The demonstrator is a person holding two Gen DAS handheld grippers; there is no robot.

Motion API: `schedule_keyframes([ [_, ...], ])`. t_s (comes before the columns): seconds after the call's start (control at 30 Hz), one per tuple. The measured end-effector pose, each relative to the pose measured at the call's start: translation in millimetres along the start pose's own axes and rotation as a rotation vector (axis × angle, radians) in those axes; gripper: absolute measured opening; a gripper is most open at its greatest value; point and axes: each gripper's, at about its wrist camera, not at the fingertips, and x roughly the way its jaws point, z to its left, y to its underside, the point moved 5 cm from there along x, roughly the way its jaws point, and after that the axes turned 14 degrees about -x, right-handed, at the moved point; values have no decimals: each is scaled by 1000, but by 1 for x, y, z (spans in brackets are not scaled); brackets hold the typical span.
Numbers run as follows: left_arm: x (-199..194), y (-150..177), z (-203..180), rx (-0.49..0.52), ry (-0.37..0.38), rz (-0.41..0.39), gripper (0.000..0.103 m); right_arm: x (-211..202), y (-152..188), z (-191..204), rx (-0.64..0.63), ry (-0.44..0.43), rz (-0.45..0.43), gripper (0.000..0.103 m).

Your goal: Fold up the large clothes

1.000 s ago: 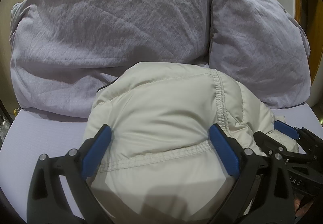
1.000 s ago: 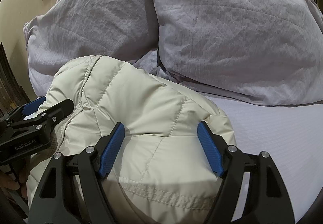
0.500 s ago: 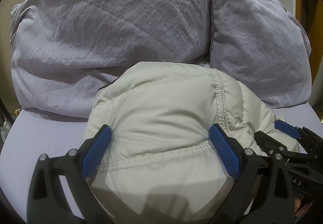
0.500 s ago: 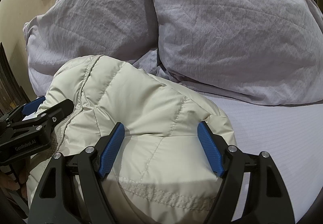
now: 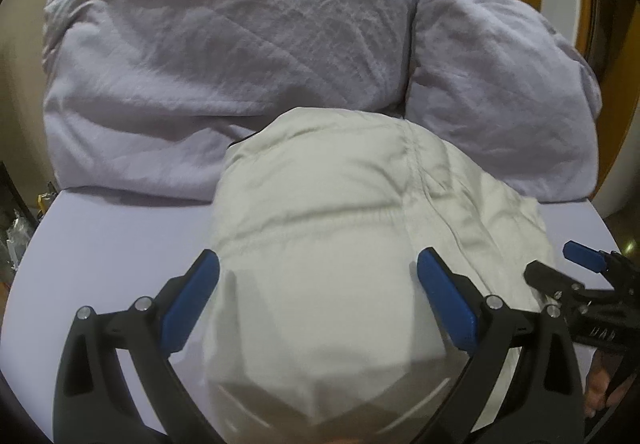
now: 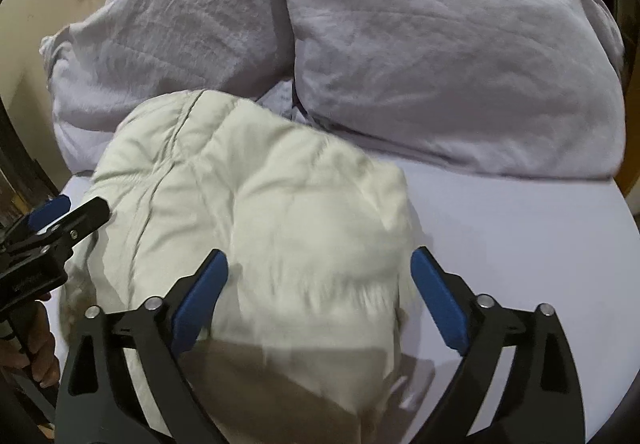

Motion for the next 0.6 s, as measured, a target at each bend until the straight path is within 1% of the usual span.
schedule_keyframes([
  [0.13, -37, 17, 9, -3, 4, 2, 99, -26, 28, 4, 22, -6, 92, 101],
  [0.33, -89, 48, 12, 8, 22, -3, 99, -72, 61, 26, 24, -62, 66, 101],
  [0.6, -140, 87, 10, -11, 66, 12, 99, -119, 93, 53, 7, -70, 38, 101],
])
